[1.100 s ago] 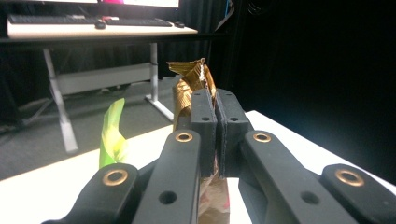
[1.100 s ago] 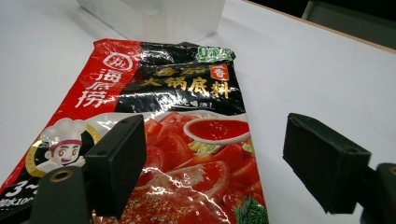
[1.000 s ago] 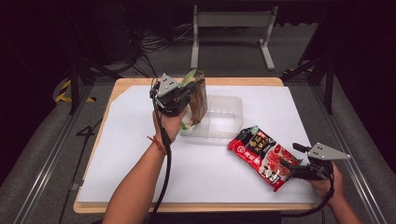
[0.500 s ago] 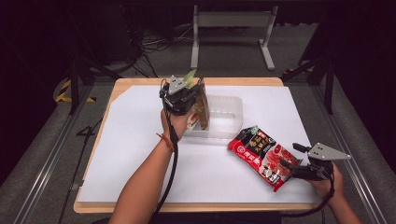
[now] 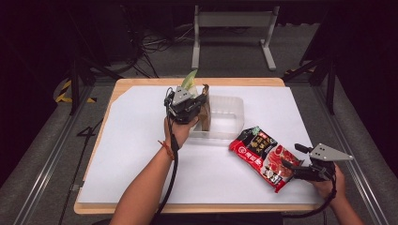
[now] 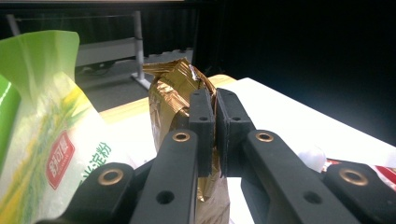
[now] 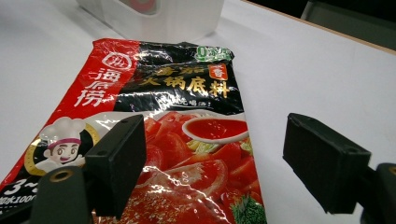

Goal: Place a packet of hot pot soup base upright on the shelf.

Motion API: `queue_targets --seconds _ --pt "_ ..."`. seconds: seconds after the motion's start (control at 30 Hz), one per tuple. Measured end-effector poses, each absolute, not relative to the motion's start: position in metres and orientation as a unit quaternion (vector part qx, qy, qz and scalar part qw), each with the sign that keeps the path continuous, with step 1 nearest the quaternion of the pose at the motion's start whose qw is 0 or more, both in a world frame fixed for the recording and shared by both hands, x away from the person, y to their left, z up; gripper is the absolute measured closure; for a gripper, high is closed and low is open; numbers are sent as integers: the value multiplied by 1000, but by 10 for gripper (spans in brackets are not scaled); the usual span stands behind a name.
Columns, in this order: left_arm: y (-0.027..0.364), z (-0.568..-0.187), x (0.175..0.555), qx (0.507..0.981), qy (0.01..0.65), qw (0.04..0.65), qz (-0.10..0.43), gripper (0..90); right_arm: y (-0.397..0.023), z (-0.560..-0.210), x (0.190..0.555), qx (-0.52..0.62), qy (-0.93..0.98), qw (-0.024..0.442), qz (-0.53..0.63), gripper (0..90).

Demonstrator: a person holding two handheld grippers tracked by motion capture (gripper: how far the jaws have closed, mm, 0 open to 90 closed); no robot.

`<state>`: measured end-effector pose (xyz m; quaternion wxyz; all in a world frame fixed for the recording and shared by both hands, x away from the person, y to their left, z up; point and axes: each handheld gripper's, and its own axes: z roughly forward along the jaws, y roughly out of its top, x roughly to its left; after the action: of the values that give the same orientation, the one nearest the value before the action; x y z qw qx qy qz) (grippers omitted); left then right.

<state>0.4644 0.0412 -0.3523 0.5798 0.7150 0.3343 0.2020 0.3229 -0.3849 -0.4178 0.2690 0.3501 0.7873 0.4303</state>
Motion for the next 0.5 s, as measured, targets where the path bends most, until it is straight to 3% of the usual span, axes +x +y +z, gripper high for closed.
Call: queue_targets --seconds 0.5 --pt "53 -357 458 744 289 569 196 840 -385 -418 324 353 790 267 424 297"
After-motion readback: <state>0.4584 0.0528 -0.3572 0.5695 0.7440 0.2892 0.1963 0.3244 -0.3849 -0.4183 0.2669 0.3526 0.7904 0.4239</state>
